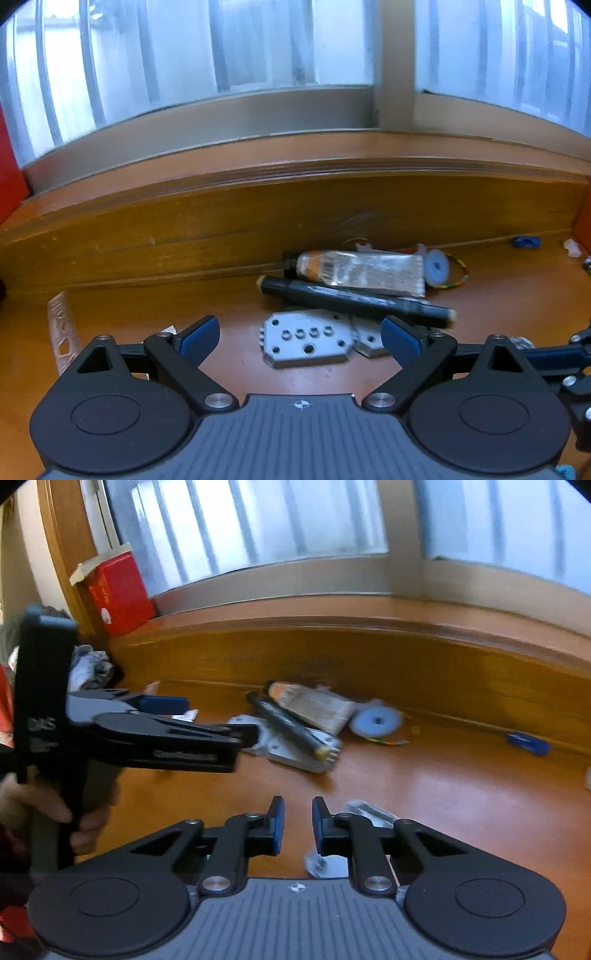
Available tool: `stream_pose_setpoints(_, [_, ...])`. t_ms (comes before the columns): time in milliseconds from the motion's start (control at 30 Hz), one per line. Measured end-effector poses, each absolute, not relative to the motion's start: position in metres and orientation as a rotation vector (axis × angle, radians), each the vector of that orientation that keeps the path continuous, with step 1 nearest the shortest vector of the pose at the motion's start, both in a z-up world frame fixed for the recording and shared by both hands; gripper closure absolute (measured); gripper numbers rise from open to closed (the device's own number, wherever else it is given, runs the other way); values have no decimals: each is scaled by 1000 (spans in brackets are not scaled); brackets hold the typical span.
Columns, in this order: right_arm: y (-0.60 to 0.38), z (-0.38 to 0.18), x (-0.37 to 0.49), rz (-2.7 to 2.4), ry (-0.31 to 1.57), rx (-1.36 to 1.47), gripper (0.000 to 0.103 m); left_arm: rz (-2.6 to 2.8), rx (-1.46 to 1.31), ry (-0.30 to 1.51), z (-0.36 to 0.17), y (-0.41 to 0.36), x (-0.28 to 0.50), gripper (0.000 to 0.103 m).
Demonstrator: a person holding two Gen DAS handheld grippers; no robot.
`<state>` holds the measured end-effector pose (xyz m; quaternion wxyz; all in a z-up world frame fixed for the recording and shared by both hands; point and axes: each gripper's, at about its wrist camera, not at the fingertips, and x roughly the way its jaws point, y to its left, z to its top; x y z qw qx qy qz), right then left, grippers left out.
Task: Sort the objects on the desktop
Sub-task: 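Move both open tools back over the grey metal plates on the desk, then grasp a grey perforated metal plate with the left tool while the right tool grasps another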
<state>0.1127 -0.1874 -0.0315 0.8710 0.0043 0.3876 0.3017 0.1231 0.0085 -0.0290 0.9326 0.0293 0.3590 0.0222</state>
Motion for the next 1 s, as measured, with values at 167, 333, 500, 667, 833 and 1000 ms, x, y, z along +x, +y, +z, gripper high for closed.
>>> stream_pose_setpoints(167, [-170, -44, 149, 602, 846, 16, 85, 7, 34, 769, -41, 18, 140, 8])
stream_pose_setpoints(333, [-169, -47, 184, 501, 838, 68, 85, -23, 5, 793, -50, 22, 146, 8])
stream_pose_setpoints(500, [-171, -54, 204, 465, 873, 113, 85, -65, -27, 797, -55, 25, 154, 7])
stream_pose_setpoints(667, [-170, -58, 201, 514, 891, 148, 85, -106, -36, 816, -57, 24, 157, 7])
stream_pose_setpoints(833, [-173, -56, 188, 566, 928, 163, 89, -156, -9, 836, -56, 21, 143, 5])
stream_pose_setpoints(1000, [-181, -52, 167, 611, 963, 153, 88, -205, 18, 853, -55, 16, 131, 2])
